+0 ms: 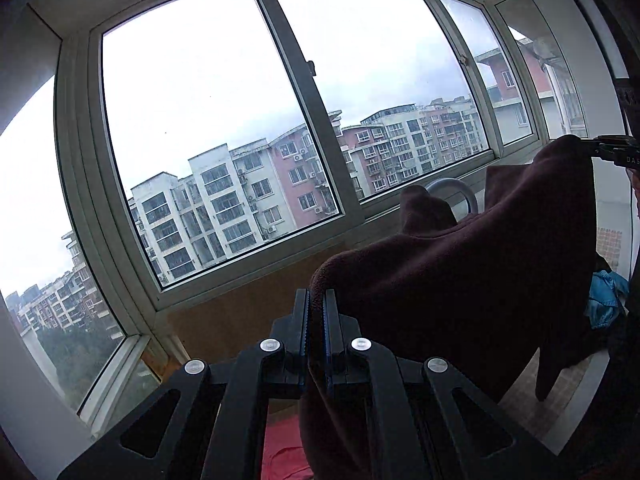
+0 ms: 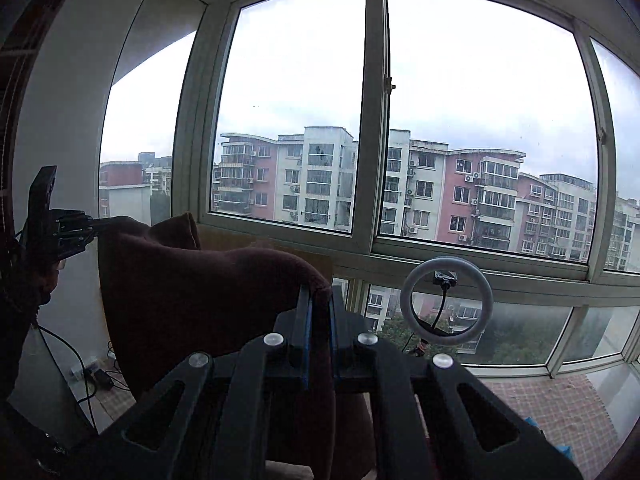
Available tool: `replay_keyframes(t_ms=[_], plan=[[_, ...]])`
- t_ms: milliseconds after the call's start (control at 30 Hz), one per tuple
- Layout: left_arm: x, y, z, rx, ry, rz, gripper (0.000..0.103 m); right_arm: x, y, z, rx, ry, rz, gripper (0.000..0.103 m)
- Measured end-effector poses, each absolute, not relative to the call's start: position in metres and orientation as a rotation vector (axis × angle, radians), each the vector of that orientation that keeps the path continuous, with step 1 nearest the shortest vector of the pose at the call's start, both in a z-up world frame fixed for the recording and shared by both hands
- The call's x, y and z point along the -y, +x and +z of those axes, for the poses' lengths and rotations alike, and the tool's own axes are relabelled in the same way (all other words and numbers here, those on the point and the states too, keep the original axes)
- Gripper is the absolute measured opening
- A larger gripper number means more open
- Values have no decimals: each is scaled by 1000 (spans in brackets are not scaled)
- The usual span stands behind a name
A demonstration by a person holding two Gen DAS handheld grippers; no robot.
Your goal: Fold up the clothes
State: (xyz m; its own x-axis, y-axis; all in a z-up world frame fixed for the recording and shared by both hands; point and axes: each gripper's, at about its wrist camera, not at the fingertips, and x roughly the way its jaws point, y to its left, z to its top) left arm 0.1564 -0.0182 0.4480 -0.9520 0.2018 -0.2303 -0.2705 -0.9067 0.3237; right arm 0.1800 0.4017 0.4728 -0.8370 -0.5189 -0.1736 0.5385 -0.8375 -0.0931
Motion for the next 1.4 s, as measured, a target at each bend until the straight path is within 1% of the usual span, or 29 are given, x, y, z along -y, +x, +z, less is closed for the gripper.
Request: replay_keyframes(t_ms=[133,267,400,500,600,667,733,833,900,967,1033,1067,1100,1133,1167,1233,1267,1367,1400], plan=[[20,160,460,-540,-305,2806,5,-401,183,477,-205,179,-2570,7],[8,149,454,-637,-375,2808,6,-402,162,468,-205,220,-2574,7],[-3,92,428,-612,-518,2798,6,-393,105,444,-179,351,-2577,7],[-14,21,383,-595,-684,2782,6,-374,32,405,-230,505,-2598,7],[-28,-56,318,-607,-839,2775,5,-353,-50,347,-302,641,-2627,7],[-39,-103,265,-622,-933,2777,6,-343,-104,298,-312,745,-2638,7],[-49,-147,208,-619,-1085,2748,6,-333,-154,245,-302,849,-2636,7],[-62,-210,122,-600,-1321,2681,9,-308,-216,148,-476,1129,-2553,10],[-58,-230,80,-520,-1487,2604,10,-305,-237,93,-529,1342,-2480,10],[-52,-230,63,-469,-1564,2562,10,-315,-234,69,-521,1430,-2442,11],[-45,-202,78,-509,-1522,2560,10,-335,-217,75,-455,1435,-2437,15],[-40,-186,88,-525,-1496,2556,10,-347,-207,81,-398,1445,-2432,23],[-35,-169,97,-541,-1470,2552,10,-359,-195,88,-328,1462,-2408,29],[-29,-151,107,-546,-1447,2540,11,-368,-178,94,-273,1468,-2373,40],[-19,-131,117,-536,-1428,2519,13,-375,-160,99,-227,1467,-2337,44],[4,-88,129,-496,-1428,2502,30,-387,-118,99,-208,1478,-2283,45],[20,-69,128,-454,-1456,2495,32,-391,-96,97,-206,1488,-2270,46],[53,-4,119,-311,-1559,2426,32,-401,-43,78,-156,1553,-2250,46],[58,14,114,-295,-1589,2401,33,-404,-29,72,-140,1573,-2253,46]])
